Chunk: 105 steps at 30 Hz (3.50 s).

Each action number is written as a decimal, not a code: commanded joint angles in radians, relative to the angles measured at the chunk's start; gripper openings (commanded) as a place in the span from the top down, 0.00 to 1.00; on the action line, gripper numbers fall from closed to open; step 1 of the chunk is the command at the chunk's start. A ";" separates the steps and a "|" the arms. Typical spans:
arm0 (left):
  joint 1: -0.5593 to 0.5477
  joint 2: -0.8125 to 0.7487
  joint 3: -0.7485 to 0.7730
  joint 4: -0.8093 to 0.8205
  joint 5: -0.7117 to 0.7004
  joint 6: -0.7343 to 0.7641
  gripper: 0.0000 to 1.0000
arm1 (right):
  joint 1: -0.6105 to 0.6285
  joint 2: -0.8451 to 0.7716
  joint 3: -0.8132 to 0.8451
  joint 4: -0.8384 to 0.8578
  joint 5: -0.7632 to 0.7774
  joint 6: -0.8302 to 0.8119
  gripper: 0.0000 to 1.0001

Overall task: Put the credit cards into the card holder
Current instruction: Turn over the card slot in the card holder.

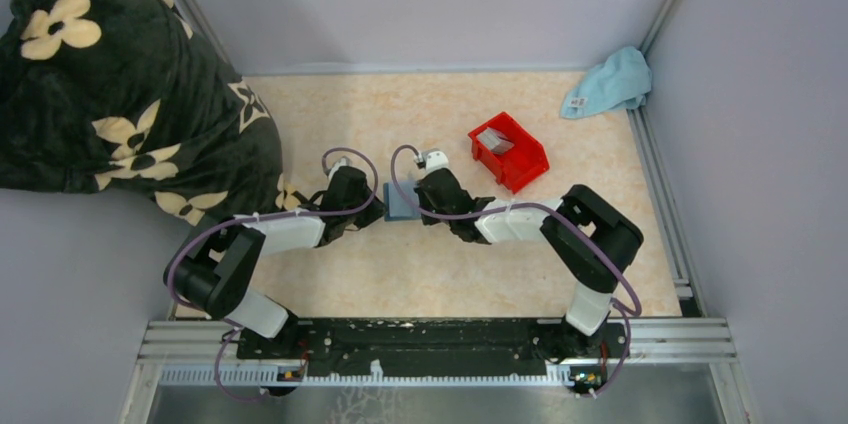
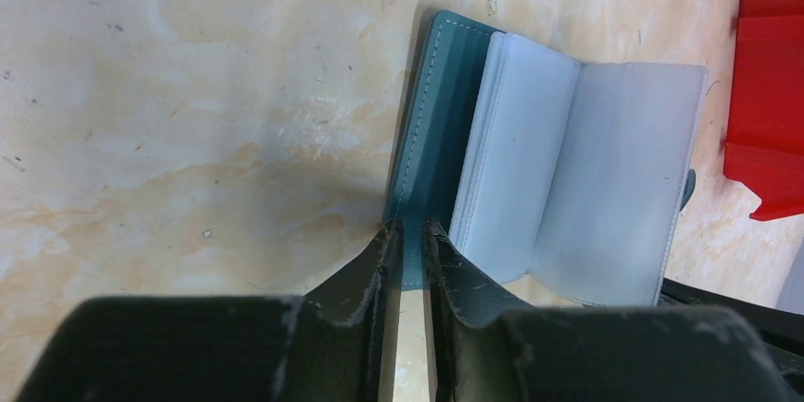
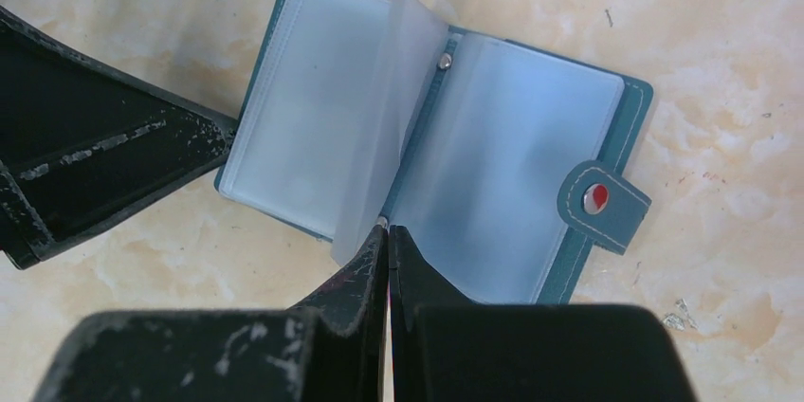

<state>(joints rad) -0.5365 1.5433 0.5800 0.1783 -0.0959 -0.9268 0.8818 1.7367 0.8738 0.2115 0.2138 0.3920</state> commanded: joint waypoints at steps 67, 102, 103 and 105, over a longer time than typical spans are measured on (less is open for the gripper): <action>-0.001 -0.009 -0.033 -0.331 -0.083 0.046 0.75 | 0.056 0.214 0.198 0.072 -0.045 -0.047 1.00; -0.002 -0.228 0.016 -0.297 -0.087 0.044 0.69 | 0.091 0.206 0.183 0.098 -0.098 -0.030 1.00; -0.003 -0.215 0.019 -0.291 -0.080 0.040 0.69 | 0.094 0.204 0.184 0.096 -0.097 -0.029 1.00; -0.005 -0.193 0.023 -0.272 -0.070 0.035 0.69 | 0.100 0.203 0.182 0.096 -0.094 -0.026 1.00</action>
<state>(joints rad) -0.5369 1.3144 0.5735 -0.1421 -0.1902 -0.8864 0.9562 1.9350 1.0435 0.2913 0.1295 0.3599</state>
